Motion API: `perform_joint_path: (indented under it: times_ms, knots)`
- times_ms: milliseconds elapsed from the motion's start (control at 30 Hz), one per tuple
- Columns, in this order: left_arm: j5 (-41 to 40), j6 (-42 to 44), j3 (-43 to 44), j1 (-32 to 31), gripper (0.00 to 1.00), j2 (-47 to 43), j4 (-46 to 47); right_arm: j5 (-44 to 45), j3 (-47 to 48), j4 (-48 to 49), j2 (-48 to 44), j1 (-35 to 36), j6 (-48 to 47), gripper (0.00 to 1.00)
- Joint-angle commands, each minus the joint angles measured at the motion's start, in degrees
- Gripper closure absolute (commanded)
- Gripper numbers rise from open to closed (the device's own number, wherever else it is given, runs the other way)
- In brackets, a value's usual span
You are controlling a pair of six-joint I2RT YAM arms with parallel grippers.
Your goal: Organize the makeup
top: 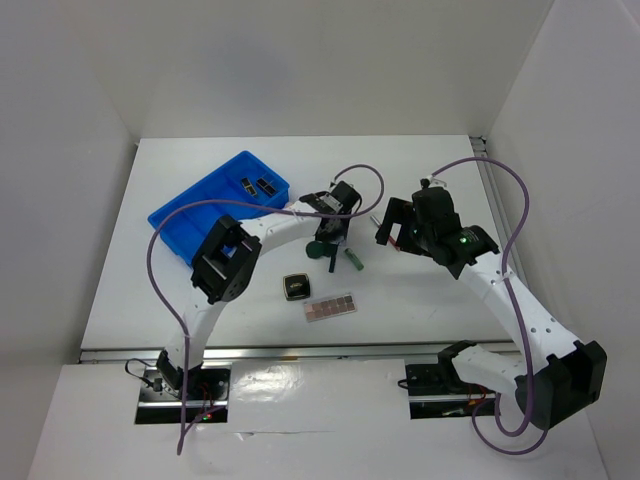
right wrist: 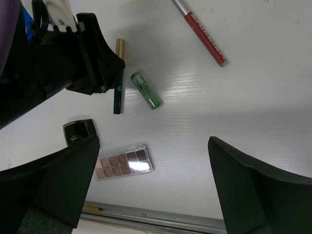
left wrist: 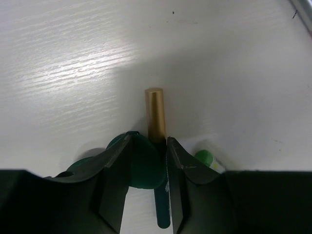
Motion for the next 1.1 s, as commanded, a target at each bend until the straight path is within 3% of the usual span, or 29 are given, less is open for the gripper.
perform_joint_path:
  times_ms: [0,333,367,667,800,1067]
  knots:
    - [-1.8,1.2,-0.7,0.0,0.53,-5.0,-1.4,-0.1,0.3,2.2,-0.4,-0.2,-0.4,0.0]
    - [-1.8,1.2,-1.4,0.0,0.91,-7.4,-2.4,-1.2,0.3,2.2,0.7,-0.2,-0.4,0.0]
    - [-1.8,1.2,-0.8,0.0,0.99,-8.1,-2.4,-1.2,0.3,2.2,0.7,-0.2,-0.4,0.0]
    - [1.7,5.5,4.3,1.2,1.0,-13.6,-2.6,-1.2,0.3,2.2,0.7,-0.2,-0.4,0.0]
    - [9.0,5.5,0.7,7.4,1.0,-19.1,2.2,-0.6,0.3,2.2,0.7,-0.2,0.2,0.0]
    - [5.9,4.9,-1.7,21.4,1.0,-23.9,1.0,-2.7,-0.4,4.1,2.1,-0.2,0.2,0.0]
